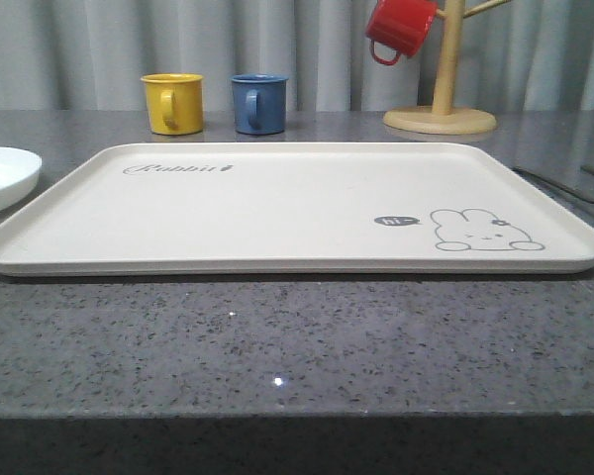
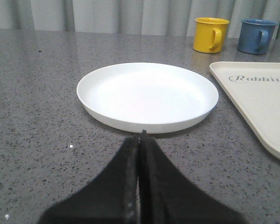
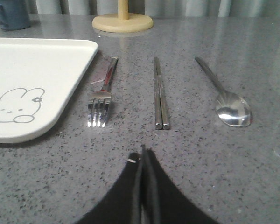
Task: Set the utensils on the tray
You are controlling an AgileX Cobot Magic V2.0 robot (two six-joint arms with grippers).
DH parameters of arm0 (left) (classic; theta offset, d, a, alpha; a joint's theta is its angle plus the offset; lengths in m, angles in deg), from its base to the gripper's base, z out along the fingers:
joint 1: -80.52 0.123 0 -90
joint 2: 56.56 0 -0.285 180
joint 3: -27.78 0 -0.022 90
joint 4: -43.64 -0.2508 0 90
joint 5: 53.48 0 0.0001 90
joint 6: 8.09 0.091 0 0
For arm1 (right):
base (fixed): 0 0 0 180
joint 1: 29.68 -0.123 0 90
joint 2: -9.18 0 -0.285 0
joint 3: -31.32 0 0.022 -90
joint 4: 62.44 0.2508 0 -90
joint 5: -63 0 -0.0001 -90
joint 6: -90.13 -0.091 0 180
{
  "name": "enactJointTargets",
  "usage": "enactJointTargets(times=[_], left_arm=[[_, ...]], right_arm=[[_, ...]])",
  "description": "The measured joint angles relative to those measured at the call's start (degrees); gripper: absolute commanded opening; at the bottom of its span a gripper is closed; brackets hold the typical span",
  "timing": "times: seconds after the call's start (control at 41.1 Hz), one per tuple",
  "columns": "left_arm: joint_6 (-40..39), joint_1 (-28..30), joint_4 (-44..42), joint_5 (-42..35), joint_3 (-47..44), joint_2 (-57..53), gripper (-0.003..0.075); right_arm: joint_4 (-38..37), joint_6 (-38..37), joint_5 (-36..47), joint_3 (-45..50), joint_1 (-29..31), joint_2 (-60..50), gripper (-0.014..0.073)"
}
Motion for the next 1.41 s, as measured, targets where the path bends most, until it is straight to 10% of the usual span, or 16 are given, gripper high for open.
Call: enactJointTargets(times=[0.778, 1.411], left_arm=[[0.0, 0.0, 0.1, -14.4, 1.3, 0.0, -0.0018], [0.0, 0.0, -4.8, 3.9, 26.1, 16.6, -0.0010]], right_arm=[[0.7, 0.0, 4.8, -1.3, 0.0, 0.0, -0.0067], [0.9, 0.0, -13.5, -30.6, 0.0, 16.2, -0.0050]])
